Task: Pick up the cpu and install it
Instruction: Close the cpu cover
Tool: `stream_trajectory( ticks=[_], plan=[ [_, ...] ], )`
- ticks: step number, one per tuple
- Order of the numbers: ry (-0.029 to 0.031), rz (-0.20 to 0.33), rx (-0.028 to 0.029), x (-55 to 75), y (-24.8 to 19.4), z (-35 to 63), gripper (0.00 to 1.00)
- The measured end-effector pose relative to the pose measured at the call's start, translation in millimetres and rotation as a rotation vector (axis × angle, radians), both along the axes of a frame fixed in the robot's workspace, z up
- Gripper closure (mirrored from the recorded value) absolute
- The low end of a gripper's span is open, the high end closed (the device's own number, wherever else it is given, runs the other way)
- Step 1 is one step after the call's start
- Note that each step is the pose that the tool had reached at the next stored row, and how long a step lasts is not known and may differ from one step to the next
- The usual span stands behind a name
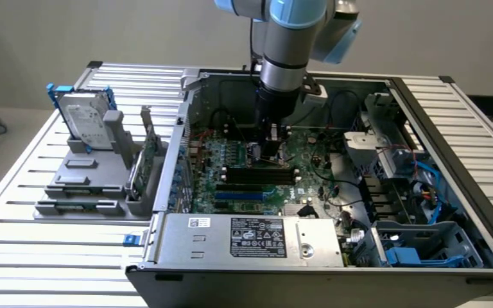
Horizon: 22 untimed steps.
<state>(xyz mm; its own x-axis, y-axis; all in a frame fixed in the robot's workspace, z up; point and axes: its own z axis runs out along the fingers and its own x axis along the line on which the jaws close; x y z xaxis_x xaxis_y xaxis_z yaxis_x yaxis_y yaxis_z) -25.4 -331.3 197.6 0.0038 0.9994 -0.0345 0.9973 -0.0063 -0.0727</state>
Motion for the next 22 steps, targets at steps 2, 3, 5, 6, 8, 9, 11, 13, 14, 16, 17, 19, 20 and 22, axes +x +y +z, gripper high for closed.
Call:
stream_trajectory(
  ticks=[2, 3, 5, 6, 8, 9, 11, 13, 14, 16, 17, 19, 20, 22],
  plan=[
    [0.0017, 0.0, -0.0018, 0.4, 0.0, -0.6, 0.46],
    [0.0023, 0.0, -0.0028, 0.5, 0.0, -0.9, 0.46],
    [0.0035, 0.0, -0.0046, 0.7, 0.0, -1.5, 0.46],
    [0.0042, 0.0, -0.0057, 0.7, 0.0, -1.6, 0.46],
    [0.0057, 0.0, -0.0073, 0.9, 0.2, -1.7, 0.46],
    [0.0064, 0.0, -0.0078, 1.0, 0.4, -1.7, 0.46],
    [0.0074, 0.0, -0.0086, 1.2, 0.6, -1.7, 0.46],
    [0.008, 0.0, -0.0089, 1.5, 0.8, -1.7, 0.46],
    [0.0083, 0.0, -0.009, 1.5, 0.8, -1.7, 0.46],
    [0.0085, 0.0, -0.009, 1.6, 0.9, -1.7, 0.46],
    [0.0086, 0.0, -0.009, 1.6, 0.9, -1.7, 0.46],
    [0.0087, 0.0, -0.009, 1.7, 1.0, -1.7, 0.46],
    [0.0088, 0.0, -0.009, 1.7, 1.1, -1.7, 0.46],
    [0.0089, 0.0, -0.0091, 1.7, 1.2, -1.7, 0.46]
  ],
)
